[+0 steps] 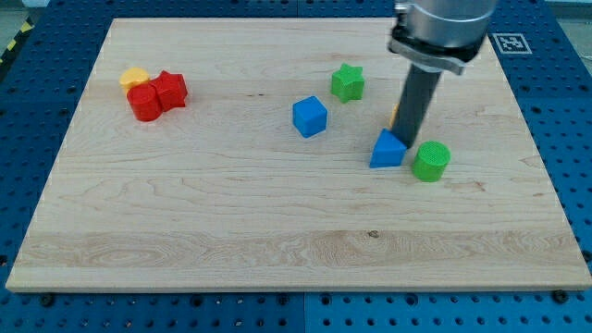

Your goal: Move the red blocks diagonally

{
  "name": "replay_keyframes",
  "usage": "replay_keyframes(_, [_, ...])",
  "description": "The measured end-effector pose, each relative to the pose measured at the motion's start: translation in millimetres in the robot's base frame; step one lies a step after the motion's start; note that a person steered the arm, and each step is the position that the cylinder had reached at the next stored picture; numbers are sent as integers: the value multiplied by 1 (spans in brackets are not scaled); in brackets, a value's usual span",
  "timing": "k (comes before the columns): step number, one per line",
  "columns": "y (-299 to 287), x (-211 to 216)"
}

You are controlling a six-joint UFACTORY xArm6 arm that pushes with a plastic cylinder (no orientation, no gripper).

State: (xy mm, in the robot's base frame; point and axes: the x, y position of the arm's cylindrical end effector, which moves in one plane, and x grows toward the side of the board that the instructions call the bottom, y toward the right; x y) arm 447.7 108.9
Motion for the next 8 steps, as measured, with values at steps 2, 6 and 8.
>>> replay_keyframes(2, [-95,22])
replay_keyframes(6, [-284,3])
replay_keyframes(8, [-392,-65])
